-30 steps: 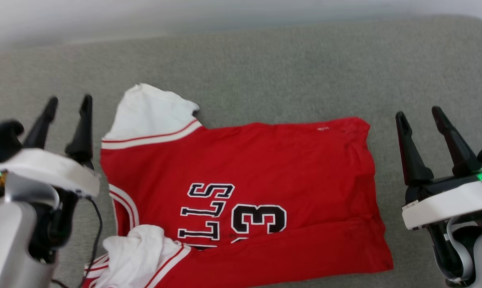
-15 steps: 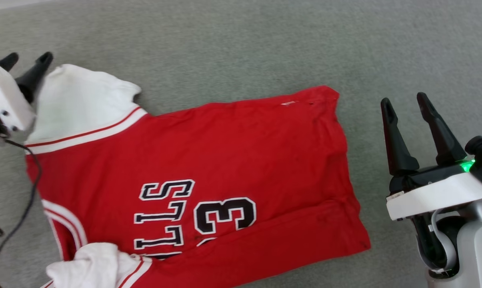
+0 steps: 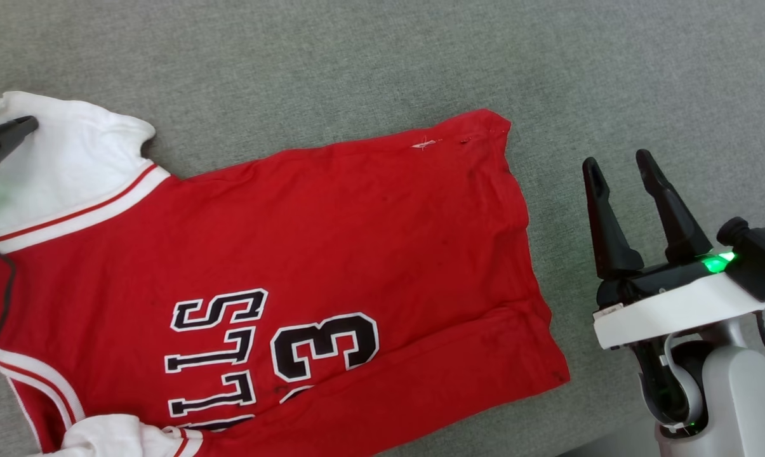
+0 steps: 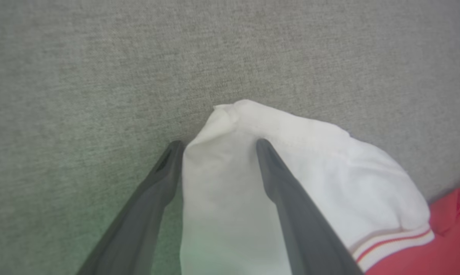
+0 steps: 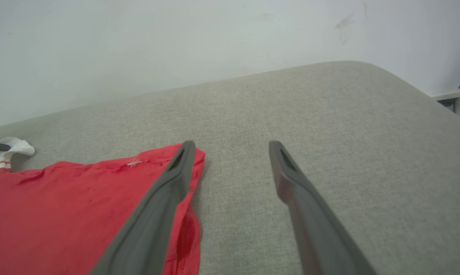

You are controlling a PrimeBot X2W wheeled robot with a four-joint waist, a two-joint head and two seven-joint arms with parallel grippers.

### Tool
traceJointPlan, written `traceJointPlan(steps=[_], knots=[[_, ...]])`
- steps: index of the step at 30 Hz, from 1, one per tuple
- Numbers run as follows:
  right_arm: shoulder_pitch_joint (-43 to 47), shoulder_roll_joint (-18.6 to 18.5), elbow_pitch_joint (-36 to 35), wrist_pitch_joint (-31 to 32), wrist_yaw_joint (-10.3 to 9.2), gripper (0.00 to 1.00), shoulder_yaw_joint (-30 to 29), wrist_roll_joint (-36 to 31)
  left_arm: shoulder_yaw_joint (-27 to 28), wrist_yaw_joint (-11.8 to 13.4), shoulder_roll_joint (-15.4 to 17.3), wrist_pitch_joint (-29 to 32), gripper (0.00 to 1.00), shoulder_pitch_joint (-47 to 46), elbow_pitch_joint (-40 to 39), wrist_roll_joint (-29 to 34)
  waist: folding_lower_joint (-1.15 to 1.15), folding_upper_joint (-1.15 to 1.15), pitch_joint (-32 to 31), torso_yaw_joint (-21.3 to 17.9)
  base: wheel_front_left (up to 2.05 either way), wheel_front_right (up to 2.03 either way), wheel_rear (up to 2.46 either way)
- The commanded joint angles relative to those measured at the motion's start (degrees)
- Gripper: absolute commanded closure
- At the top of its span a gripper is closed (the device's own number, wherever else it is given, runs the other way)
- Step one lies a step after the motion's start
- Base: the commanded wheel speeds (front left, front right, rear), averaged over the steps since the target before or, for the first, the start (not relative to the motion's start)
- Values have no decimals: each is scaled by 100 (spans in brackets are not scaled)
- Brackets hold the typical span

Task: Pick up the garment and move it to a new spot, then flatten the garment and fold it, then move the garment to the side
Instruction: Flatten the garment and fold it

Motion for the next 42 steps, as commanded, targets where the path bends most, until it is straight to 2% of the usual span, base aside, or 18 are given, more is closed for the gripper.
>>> traceJointPlan(steps=[1, 4, 5, 6, 7, 17, 21, 26, 32, 38, 42], knots=[[-102, 21, 56, -56, 0, 0, 39, 49, -90, 36, -61, 163, 0, 104, 123, -71, -1, 0, 68, -70, 0, 0, 0], [-153, 20, 145, -61, 0, 0, 78, 93, -264, 36, -126, 415, 0, 264, 237, -94, -1, 0, 89, -106, 0, 0, 0], [-165, 20, 168, -66, 0, 0, 76, 110, -312, 43, -166, 495, 15, 327, 275, -130, -1, 0, 88, -116, 0, 0, 0], [-169, 20, 189, -62, -1, 0, 70, 126, -347, 39, -202, 491, 61, 361, 296, -110, -1, 0, 86, -121, 0, 0, 0], [-174, 20, 207, -63, 0, 0, 67, 153, -361, 23, -248, 437, 100, 381, 313, -102, -1, 0, 80, -122, 0, 0, 0], [-326, 20, 412, 385, 0, 0, -26, 369, -242, -179, -578, -472, 100, 257, 625, 19, -1, 0, -189, 65, 0, 0, 0], [-601, -169, 769, 815, 0, 0, -102, 593, -178, -295, -627, -812, 100, 68, 616, 95, -1, 0, -339, 233, 0, 0, 0], [-1140, -581, 1447, 1721, 0, 0, -97, 971, -258, -439, -746, -1087, 100, -150, 428, 246, -1, 0, -453, 542, 0, 0, 0], [-1718, -1013, 1948, 2834, 0, 0, 113, 1140, -509, -524, -1075, -1192, 100, -380, 206, 396, -1, 0, -374, 1038, 0, 0, 0], [-2158, -1204, 2298, 3719, 0, 0, 350, 1108, -630, -629, -1278, -1324, 100, -514, 141, 451, -1, 0, -217, 1311, 0, 0, 0], [-2325, -1193, 2592, 4130, 0, 0, 511, 1091, -660, -704, -1324, -1423, 100, -556, 142, 448, -1, 0, -147, 1400, 0, 0, 0]])
